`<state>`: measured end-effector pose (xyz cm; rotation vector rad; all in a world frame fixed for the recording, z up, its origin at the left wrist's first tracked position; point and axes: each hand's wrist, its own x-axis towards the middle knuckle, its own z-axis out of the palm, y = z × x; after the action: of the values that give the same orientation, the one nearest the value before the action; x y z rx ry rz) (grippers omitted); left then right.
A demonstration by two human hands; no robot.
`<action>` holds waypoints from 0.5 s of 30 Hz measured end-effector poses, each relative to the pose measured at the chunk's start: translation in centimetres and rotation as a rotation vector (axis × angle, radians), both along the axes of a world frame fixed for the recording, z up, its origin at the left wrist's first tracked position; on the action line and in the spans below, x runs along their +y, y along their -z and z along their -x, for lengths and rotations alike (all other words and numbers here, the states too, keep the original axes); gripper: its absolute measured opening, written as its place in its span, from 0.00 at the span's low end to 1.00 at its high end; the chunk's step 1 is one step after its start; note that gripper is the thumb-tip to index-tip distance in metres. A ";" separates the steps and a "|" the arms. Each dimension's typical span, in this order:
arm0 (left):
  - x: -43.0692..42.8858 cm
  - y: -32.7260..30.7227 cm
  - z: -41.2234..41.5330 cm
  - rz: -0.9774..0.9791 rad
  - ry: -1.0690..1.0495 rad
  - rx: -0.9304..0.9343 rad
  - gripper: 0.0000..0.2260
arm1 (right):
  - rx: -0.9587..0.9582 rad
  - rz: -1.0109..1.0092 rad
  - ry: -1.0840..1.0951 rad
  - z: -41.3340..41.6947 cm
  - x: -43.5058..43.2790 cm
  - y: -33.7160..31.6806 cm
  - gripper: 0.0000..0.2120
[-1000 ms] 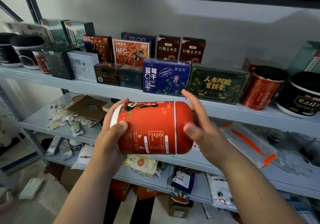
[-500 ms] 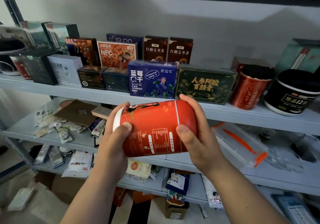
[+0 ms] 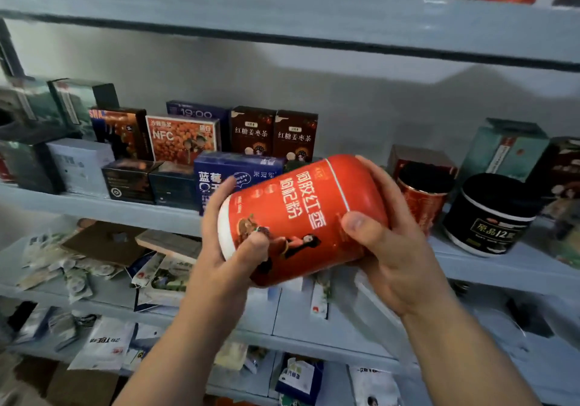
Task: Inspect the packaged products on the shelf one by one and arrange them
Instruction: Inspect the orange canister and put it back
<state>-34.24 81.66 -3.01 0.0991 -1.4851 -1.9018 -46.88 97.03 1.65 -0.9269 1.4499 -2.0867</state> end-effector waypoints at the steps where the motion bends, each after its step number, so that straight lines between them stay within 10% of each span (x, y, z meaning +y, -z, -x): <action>1: -0.2 -0.6 0.9 -0.055 0.067 -0.014 0.46 | 0.096 0.012 0.032 0.5 0.4 -0.8 0.40; 7: -0.4 -4.1 5.0 0.152 0.085 -0.017 0.37 | 0.568 0.004 0.254 3.9 2.3 -4.9 0.43; 15: -1.9 -7.7 10.1 1.173 -0.496 -0.303 0.28 | 1.193 -0.284 0.571 9.6 1.5 -9.1 0.46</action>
<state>-44.29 79.80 4.72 0.1852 -2.2828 -0.4648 -56.50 98.55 10.74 -1.9620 2.7509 -1.5046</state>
